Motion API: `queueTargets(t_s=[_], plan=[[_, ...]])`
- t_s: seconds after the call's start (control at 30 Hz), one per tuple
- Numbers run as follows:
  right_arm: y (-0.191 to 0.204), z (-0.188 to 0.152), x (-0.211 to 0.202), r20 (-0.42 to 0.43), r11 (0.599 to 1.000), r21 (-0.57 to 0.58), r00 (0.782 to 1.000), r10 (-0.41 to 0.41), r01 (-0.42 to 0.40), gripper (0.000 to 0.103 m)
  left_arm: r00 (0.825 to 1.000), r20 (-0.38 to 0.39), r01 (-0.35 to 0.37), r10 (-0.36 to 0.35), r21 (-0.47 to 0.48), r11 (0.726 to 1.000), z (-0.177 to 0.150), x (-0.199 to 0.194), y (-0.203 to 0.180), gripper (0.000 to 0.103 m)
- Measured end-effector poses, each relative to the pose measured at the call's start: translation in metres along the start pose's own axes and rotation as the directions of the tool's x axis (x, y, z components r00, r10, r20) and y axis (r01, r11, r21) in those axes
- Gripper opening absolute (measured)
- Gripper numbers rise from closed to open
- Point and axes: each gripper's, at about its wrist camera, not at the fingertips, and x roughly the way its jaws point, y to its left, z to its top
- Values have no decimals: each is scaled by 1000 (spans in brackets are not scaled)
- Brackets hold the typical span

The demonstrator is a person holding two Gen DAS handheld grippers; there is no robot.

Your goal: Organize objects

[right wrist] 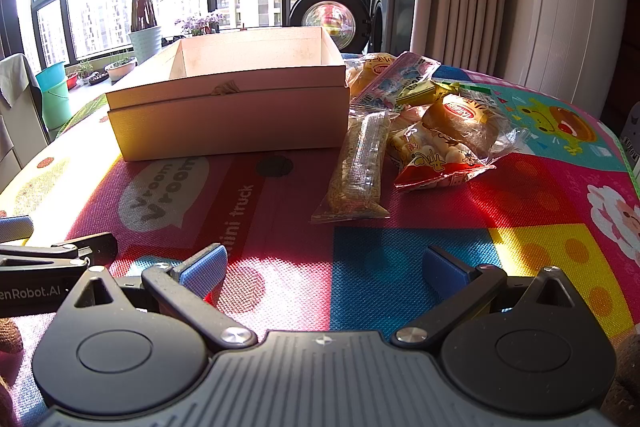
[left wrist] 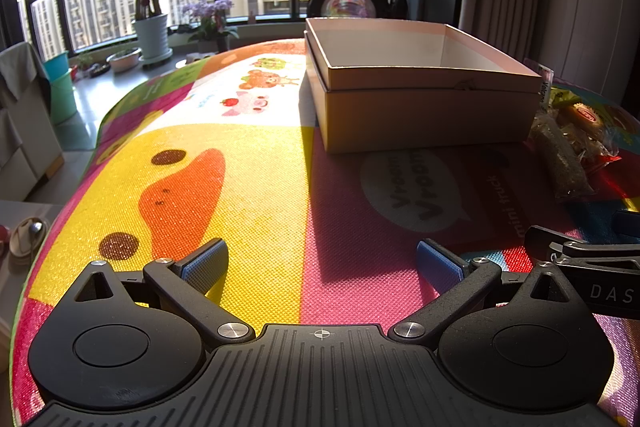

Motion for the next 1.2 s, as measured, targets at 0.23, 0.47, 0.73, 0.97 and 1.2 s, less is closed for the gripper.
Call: queueTargets(t_s=[0.23, 0.47, 0.73, 0.97, 1.2], plan=[[0, 0, 0, 0, 1000, 1, 1000, 0, 0, 103, 1000, 0, 3, -3, -1, 1000, 0, 0, 1, 103], [0, -1, 0, 0, 1000, -1, 1000, -1, 1, 103, 1000, 1, 3, -3, -1, 1000, 1, 0, 0, 103], [0, -1, -1, 0, 1000, 0, 1000, 0, 0, 103, 1000, 2, 4, -4, -1, 1000, 1, 0, 0, 103], [5, -3, 0, 0, 1000, 4, 1000, 3, -3, 103, 1000, 2, 3, -3, -1, 1000, 1, 1, 0, 103], [-3, 3, 2, -23, 1000, 16, 1000, 14, -13, 103, 1000, 3, 2, -2, 0, 1000, 0, 1, 0, 103]])
